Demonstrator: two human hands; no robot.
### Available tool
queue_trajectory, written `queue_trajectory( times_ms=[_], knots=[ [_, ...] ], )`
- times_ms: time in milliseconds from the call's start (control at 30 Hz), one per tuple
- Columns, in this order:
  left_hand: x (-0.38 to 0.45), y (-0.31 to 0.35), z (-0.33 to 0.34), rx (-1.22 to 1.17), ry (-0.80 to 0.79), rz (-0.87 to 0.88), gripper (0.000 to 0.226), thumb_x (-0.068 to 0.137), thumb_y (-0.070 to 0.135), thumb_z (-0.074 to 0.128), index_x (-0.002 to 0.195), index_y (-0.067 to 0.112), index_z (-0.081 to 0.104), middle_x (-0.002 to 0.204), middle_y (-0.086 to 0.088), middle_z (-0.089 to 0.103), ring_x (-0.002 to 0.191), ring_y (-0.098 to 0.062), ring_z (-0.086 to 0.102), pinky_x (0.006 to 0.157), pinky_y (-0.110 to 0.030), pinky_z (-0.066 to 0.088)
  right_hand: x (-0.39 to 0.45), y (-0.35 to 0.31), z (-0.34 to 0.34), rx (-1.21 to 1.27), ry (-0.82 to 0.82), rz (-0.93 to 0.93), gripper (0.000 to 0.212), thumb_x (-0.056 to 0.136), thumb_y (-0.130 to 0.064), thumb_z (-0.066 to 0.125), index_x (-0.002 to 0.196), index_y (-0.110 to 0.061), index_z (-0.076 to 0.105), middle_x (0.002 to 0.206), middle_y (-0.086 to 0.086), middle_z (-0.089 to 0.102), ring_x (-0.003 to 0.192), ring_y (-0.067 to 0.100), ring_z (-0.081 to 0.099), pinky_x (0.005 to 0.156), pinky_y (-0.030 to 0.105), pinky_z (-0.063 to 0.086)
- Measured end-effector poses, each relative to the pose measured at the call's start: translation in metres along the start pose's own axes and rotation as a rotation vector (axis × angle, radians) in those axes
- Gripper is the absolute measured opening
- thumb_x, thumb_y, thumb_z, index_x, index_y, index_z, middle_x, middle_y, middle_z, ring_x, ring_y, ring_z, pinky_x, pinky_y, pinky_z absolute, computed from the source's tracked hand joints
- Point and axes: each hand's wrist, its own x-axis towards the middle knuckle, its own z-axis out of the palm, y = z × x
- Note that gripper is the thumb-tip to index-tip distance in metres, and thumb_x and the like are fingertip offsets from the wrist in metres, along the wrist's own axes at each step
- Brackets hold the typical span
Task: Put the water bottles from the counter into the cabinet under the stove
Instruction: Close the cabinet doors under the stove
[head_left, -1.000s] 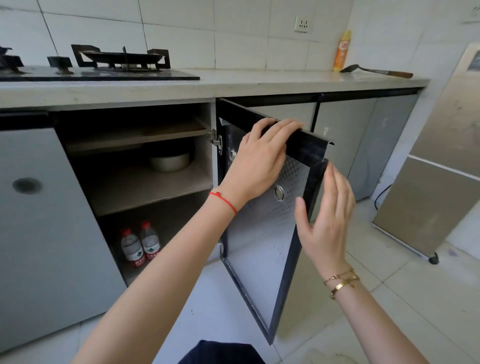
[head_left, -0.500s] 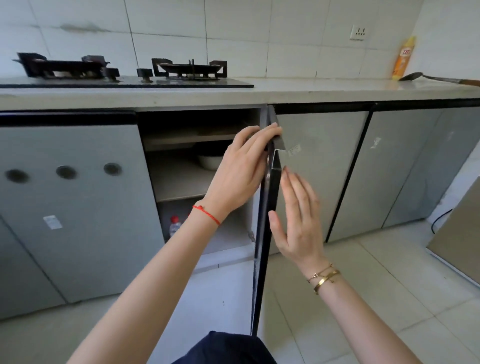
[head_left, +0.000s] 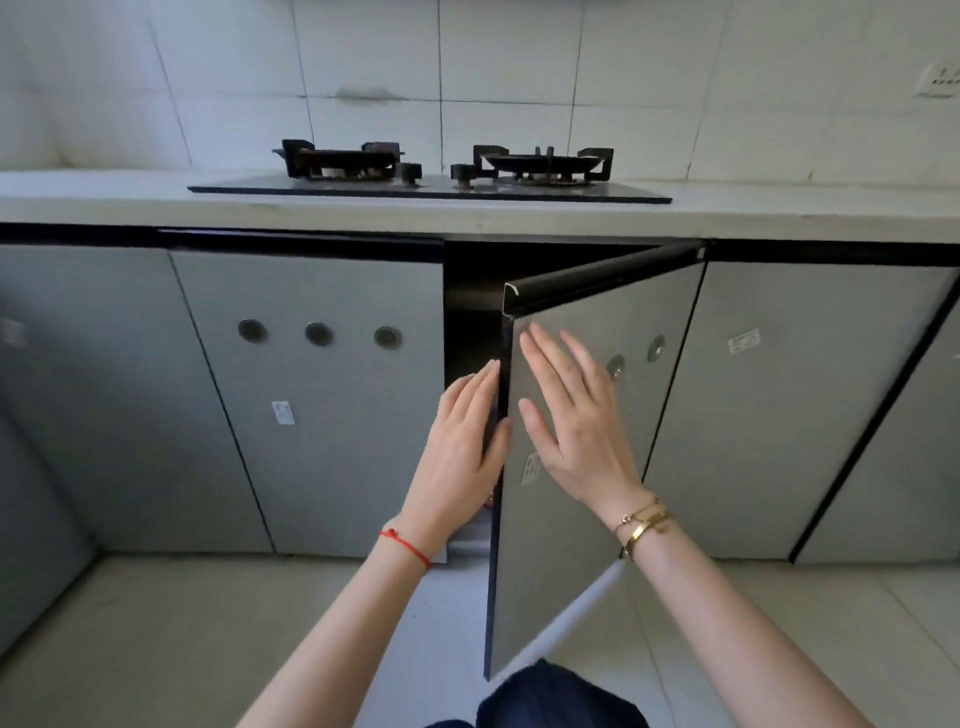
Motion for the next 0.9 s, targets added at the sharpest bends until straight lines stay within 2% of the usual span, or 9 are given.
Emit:
queue_trajectory(
  times_ms=[100, 233, 367, 567, 900],
  knots=[
    [0.007, -0.022, 0.005, 0.047, 0.019, -0.106, 0.057, 0.1, 0.024, 0.043, 0.152, 0.019, 0.021, 0.159, 0.009, 0.021, 0.145, -0.016, 0.014, 0.118, -0.025, 0.016, 0.025, 0.0, 0.021, 0.031, -0.017, -0.001, 0.058, 0.101, -0.032, 0.04, 0.153, -0.017, 0.019, 0.162, -0.003, 0.015, 0.149, 0.017, 0.012, 0.119, 0.041, 0.021],
    [0.026, -0.045, 0.008, 0.116, 0.011, -0.154, 0.063, 0.096, 0.015, 0.044, 0.153, 0.017, 0.018, 0.161, 0.004, 0.016, 0.146, -0.026, 0.012, 0.121, -0.038, 0.02, 0.066, 0.005, 0.045, 0.022, -0.022, 0.022, 0.062, 0.101, -0.035, 0.037, 0.154, -0.019, 0.011, 0.163, -0.003, 0.007, 0.151, 0.018, 0.003, 0.12, 0.047, 0.018],
    [0.042, -0.059, 0.019, 0.246, -0.032, -0.27, 0.069, 0.093, 0.016, 0.039, 0.154, 0.02, 0.007, 0.163, 0.005, 0.002, 0.148, -0.033, 0.007, 0.116, -0.044, 0.028, 0.092, 0.013, 0.067, -0.012, -0.071, 0.014, 0.065, 0.101, -0.039, 0.034, 0.155, -0.019, 0.004, 0.164, -0.004, -0.001, 0.151, 0.019, -0.001, 0.12, 0.049, 0.015],
    [0.062, -0.067, 0.034, 0.168, -0.035, -0.372, 0.077, 0.093, 0.015, 0.04, 0.154, 0.022, -0.007, 0.162, 0.011, -0.01, 0.15, -0.03, -0.001, 0.112, -0.046, 0.033, 0.109, 0.024, 0.088, -0.027, -0.077, 0.007, 0.069, 0.099, -0.044, 0.036, 0.155, -0.02, 0.003, 0.163, -0.007, -0.004, 0.151, 0.019, -0.004, 0.122, 0.048, 0.009],
    [0.097, -0.104, 0.047, 0.337, -0.071, -0.424, 0.076, 0.093, 0.016, 0.037, 0.154, 0.021, -0.008, 0.163, 0.007, -0.009, 0.149, -0.034, 0.006, 0.11, -0.044, 0.035, 0.144, 0.04, 0.123, -0.033, -0.057, -0.005, 0.07, 0.097, -0.046, 0.037, 0.155, -0.02, 0.007, 0.163, -0.007, 0.002, 0.151, 0.022, 0.002, 0.122, 0.046, 0.007]
  ],
)
